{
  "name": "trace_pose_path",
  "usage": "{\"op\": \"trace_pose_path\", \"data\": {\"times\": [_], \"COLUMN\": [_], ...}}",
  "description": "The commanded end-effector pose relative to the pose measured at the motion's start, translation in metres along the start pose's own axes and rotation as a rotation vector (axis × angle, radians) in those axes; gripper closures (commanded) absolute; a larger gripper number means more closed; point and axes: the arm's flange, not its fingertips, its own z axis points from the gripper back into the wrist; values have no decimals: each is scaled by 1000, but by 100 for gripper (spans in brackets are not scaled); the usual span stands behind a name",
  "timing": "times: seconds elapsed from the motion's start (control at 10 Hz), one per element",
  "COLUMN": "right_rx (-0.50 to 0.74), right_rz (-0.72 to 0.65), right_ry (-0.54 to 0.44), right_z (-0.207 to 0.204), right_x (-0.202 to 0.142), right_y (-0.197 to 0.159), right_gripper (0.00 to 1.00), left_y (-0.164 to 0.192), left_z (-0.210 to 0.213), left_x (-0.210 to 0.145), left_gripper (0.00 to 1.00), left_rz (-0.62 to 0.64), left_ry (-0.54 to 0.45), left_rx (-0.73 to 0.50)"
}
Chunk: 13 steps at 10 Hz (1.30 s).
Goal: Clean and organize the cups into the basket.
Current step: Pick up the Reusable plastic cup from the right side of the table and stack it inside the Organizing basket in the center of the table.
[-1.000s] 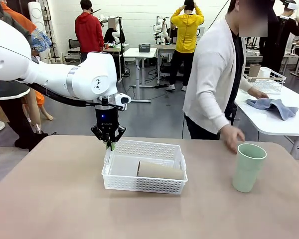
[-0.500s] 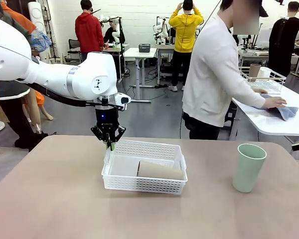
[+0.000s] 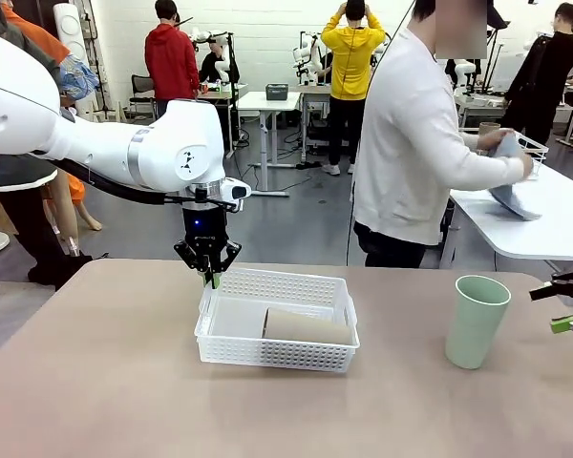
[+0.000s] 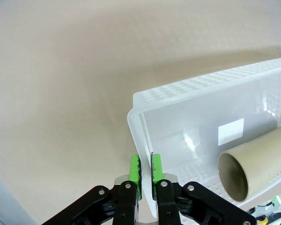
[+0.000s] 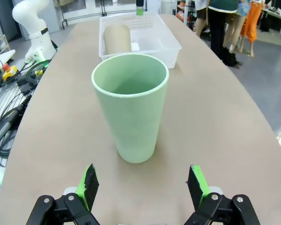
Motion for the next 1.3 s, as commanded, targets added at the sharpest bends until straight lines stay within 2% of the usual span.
{"op": "trace_pose_path", "data": {"times": [0.0,0.1,0.6,0.7,0.9,1.2], "right_rx": [10,0,0,71,134,184], "right_rz": [-54,0,-13,-67,-96,-33], "right_ry": [13,0,-1,11,19,6], "right_z": [-5,0,0,-16,-42,-57], "right_x": [7,0,0,-7,-20,-30], "right_y": [-1,0,0,-10,-25,-32], "right_gripper": [0,0,0,0,0,0], "left_y": [0,0,0,0,0,0], "left_z": [1,1,1,1,1,1], "left_x": [-1,-1,-1,-1,-1,-1], "left_gripper": [100,100,100,100,100,100], "left_rz": [2,2,2,2,2,2], "left_ry": [-2,-2,-2,-2,-2,-2], "left_rx": [-1,-1,-1,-1,-1,-1]}}
